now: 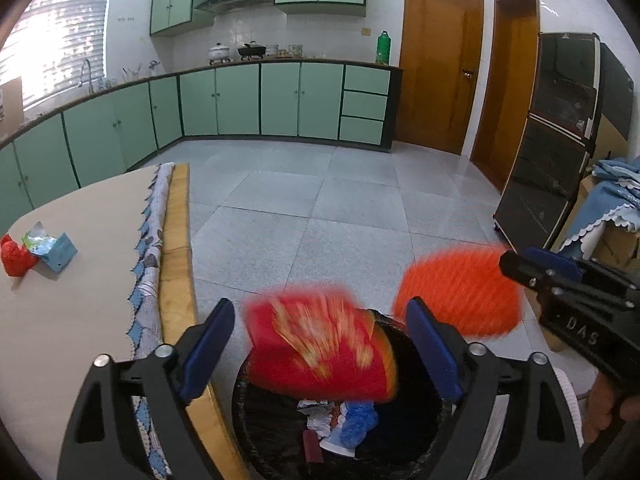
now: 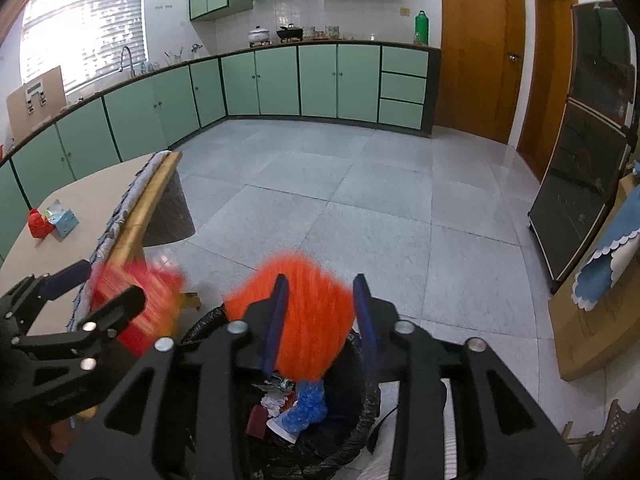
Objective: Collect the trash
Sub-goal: 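Open both grippers to drop the cup and mesh sleeve into the bin, then move both grippers back over the remaining trash on the table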
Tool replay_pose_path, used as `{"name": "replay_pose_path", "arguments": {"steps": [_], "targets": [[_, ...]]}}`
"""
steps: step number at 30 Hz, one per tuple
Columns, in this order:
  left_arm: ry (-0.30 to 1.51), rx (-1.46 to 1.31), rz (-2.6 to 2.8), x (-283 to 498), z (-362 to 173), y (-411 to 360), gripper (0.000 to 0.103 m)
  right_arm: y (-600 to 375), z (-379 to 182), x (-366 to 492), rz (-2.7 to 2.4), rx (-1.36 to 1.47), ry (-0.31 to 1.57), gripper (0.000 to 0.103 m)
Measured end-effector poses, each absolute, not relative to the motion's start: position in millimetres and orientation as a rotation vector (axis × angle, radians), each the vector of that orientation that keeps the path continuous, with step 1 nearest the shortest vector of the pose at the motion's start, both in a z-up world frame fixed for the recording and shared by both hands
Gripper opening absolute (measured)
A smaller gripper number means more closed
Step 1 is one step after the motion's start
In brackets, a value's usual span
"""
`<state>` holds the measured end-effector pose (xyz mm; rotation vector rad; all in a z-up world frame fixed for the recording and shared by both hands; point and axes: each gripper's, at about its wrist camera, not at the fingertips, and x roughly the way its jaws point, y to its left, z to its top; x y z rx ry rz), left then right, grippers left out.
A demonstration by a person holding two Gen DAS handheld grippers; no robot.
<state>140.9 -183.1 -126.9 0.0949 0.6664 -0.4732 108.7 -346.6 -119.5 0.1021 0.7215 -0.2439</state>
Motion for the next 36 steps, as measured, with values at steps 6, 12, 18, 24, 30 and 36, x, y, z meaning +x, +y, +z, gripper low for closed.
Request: {"name": "replay_pose_path", "arguments": {"steps": [6,12,18,24,30,36], "targets": [[0.668,0.067,-0.469,145.3,-124.9,-175.1,0.088,-347.4,-124.7,109.6,-0.248,0.110,0.720,0.055],[0.638,0.034,-0.440,147.9,-111.7,-161.1,0.088,-347.4,-115.7,105.9,-0.285,0.121,0.663,0.090],[0.588,0.023,-0.376,146.3,-95.4,-136.2,0.090,-345.4,-106.4,104.9,-0.282,0.151,0.630,0.096],[0.558,0.022,-0.307,145.3,-85.2,-103.3,0.092,-327.6,-99.1,107.9,-0.247,0.160,0.610,0.096],[0.543,0.004,-0.224,147.0,-79.8,-63.6,0.092,-294.1,-91.6,121.8,-0.177,0.153,0.598,0.097],[0.537,-0.021,-0.106,152.5,-76.4,-6.5,0.092,-245.3,-81.8,146.6,-0.077,0.129,0.580,0.097]]}}
